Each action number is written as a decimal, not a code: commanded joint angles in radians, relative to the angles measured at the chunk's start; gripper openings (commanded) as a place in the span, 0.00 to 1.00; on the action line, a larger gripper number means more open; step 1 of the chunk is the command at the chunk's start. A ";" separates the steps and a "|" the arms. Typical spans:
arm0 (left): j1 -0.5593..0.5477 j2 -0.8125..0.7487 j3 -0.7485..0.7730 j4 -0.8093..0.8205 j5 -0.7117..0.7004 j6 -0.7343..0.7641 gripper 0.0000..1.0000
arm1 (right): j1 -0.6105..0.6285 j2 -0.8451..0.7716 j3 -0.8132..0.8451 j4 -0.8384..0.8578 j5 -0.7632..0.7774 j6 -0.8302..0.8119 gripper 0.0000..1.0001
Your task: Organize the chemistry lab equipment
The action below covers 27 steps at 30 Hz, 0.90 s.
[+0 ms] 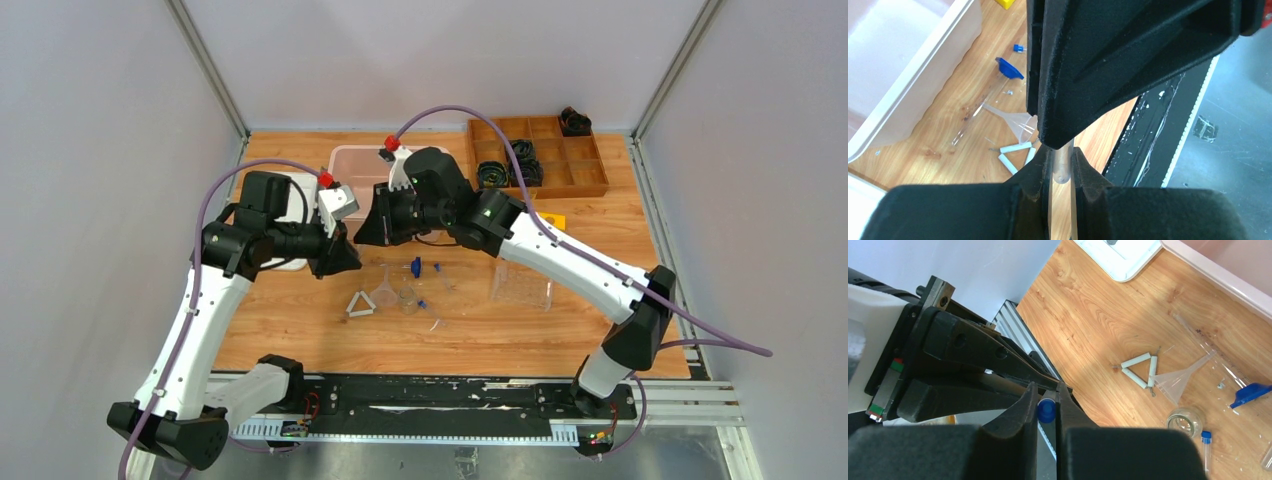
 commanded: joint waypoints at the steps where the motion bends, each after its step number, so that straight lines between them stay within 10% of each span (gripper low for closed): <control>1: -0.012 0.003 0.050 0.006 0.002 0.011 0.03 | -0.009 0.005 0.019 -0.023 -0.013 -0.013 0.01; 9: -0.012 0.050 0.115 0.006 -0.078 -0.075 0.99 | -0.122 -0.152 -0.166 -0.103 0.033 -0.043 0.00; 27: -0.012 0.106 0.099 0.007 -0.194 -0.113 1.00 | -0.305 -0.502 -0.749 -0.202 0.557 -0.177 0.00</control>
